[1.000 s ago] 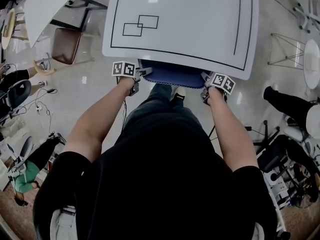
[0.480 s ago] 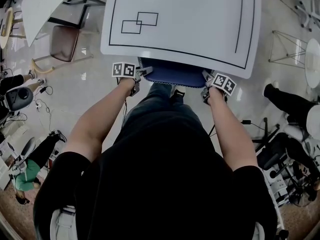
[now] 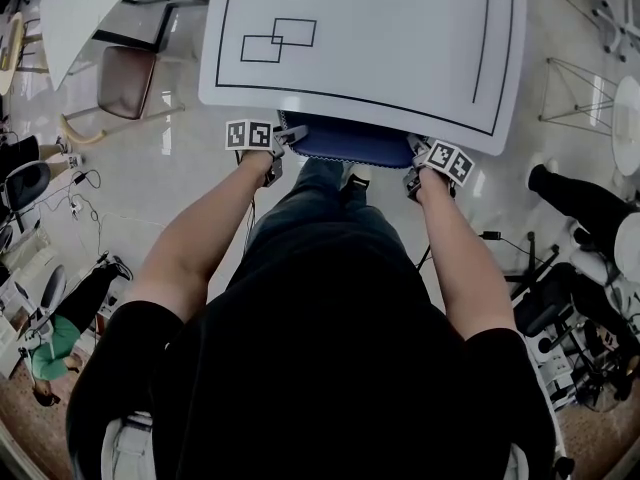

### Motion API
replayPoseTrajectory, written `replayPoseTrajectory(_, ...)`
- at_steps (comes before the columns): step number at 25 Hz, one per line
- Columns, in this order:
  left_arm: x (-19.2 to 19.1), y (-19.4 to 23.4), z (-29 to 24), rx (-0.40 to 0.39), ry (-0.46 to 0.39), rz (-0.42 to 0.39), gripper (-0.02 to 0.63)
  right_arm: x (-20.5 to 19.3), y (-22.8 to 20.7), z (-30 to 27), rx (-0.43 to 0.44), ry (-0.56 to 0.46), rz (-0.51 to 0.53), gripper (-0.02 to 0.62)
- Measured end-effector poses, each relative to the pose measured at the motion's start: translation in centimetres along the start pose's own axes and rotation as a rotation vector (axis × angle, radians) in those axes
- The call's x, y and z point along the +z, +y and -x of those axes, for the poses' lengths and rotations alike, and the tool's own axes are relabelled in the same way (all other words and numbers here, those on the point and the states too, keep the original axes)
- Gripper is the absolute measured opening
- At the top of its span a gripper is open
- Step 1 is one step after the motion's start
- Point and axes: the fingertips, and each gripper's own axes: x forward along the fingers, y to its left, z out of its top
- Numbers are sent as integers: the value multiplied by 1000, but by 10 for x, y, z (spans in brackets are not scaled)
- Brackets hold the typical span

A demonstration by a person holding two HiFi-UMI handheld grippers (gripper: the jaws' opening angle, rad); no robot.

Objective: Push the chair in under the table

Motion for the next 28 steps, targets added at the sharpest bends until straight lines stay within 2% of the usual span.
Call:
replayPoseTrajectory(10,6,0,-1,-14,-28,8,409,6,2,-3,19,-14,11,193)
replayPoseTrajectory(21,5,3,-2,0,-3,5,410,4,0,-4,4,17,9,202)
replayPoseTrajectory(28,5,7,-3,10,13,49,414,2,-1,-1,-2,63,-7,227)
